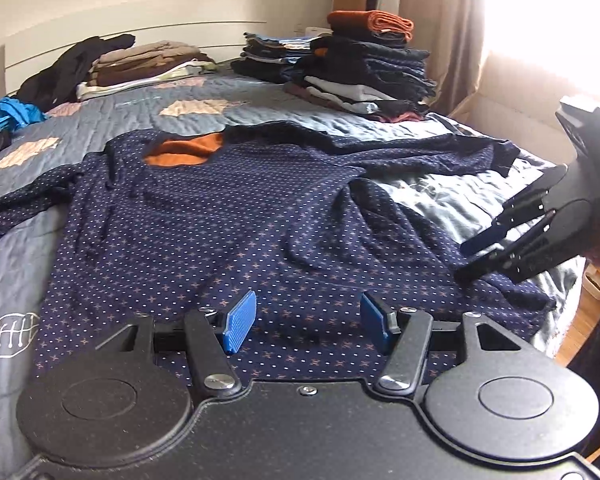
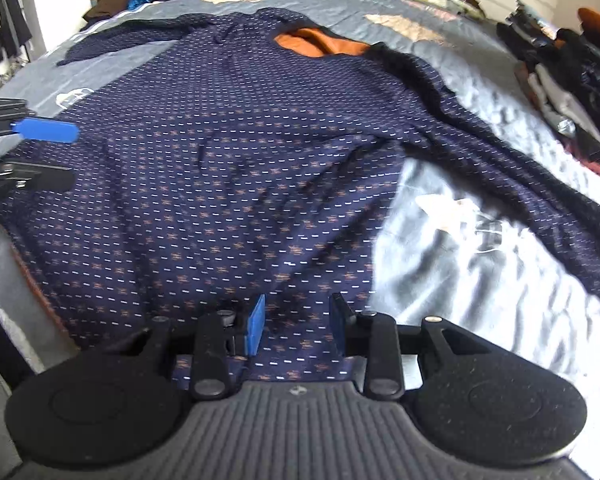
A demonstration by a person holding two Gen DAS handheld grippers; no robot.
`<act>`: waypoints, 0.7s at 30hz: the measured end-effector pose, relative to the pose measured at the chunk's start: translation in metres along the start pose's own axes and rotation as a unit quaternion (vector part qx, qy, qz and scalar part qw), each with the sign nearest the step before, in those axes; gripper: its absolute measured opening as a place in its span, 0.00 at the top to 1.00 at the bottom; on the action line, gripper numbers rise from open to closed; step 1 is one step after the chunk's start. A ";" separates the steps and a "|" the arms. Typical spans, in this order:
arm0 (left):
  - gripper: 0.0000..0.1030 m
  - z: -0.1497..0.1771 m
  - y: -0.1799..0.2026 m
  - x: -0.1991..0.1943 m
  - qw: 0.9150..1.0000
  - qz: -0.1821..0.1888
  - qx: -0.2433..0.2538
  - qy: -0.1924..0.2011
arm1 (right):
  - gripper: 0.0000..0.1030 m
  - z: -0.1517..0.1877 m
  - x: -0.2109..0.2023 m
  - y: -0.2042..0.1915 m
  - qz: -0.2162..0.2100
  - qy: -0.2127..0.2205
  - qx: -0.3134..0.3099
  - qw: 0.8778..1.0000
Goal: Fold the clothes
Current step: 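Regrasp the navy hem with the right gripper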
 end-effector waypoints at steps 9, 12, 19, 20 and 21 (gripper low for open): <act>0.43 -0.001 0.001 -0.005 1.000 -0.007 0.009 0.001 | 0.62 -0.006 0.035 -0.007 -0.009 -0.026 0.017 0.999; 0.43 -0.003 -0.004 -0.007 1.000 -0.013 0.004 0.006 | 0.89 -0.006 0.031 -0.001 -0.017 -0.016 0.035 0.999; 0.43 -0.016 -0.025 -0.022 0.999 -0.031 -0.029 0.032 | 0.95 0.000 -0.009 0.022 -0.029 0.018 0.088 0.996; 0.43 -0.017 -0.028 -0.023 0.998 -0.034 -0.034 0.034 | 0.95 0.001 -0.014 0.026 -0.028 0.020 0.092 0.995; 0.43 -0.019 -0.031 -0.024 0.998 -0.036 -0.038 0.035 | 0.96 0.002 -0.019 0.030 -0.027 0.022 0.095 0.995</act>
Point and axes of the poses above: each gripper's, at about its wrist camera, not at the fingertips, and x roughly the way its jaws point, y to its right, z to its underside, the point moved 3 cm from there along x, roughly the way its jaws point, and after that the axes turned 1 degree about -x, right-handed, at the moved point
